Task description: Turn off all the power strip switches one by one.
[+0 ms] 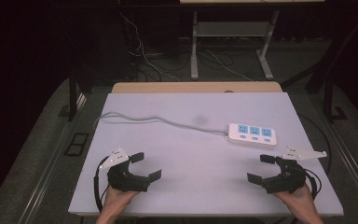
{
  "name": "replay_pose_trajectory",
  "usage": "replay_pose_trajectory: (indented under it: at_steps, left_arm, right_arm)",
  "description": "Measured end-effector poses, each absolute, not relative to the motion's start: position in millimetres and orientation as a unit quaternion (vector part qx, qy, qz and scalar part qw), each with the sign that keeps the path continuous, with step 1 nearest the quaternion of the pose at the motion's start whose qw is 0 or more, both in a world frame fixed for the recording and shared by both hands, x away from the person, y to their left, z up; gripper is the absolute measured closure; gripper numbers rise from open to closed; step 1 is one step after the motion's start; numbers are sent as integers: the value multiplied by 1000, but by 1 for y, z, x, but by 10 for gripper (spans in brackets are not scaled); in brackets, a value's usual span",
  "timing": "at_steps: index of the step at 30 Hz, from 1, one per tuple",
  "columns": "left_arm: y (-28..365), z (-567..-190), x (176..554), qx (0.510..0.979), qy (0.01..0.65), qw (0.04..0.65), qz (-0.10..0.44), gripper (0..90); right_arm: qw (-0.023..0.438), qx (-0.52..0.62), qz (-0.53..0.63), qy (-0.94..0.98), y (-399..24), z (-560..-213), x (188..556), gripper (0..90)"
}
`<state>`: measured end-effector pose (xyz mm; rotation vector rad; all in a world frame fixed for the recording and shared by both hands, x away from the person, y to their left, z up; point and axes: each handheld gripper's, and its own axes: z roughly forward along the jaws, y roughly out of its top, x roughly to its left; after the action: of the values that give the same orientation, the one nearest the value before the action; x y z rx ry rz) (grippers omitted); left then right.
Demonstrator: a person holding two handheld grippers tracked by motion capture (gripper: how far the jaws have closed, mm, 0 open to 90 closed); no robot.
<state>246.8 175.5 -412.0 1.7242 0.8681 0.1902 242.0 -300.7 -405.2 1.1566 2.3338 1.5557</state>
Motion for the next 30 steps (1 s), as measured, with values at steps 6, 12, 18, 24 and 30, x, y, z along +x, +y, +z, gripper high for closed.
replay_pose_trajectory:
  at_steps: [6,12,18,24,30]
  left_arm:
    - [174,-412,247,738,366,562,80,0]
    - [174,-413,248,738,365,562,79,0]
    - [174,-413,248,741,362,560,77,0]
    - [173,-414,248,744,360,558,75,0]
    - [172,-415,249,746,360,556,73,0]
  right_arm:
    - [50,377,507,774,-299,-406,241,4]
    - [45,377,497,780,-296,-409,241,4]
    - [45,378,493,782,-296,-410,241,4]
    - [45,378,488,785,-296,-409,241,4]
    - [38,383,475,791,-297,-411,240,4]
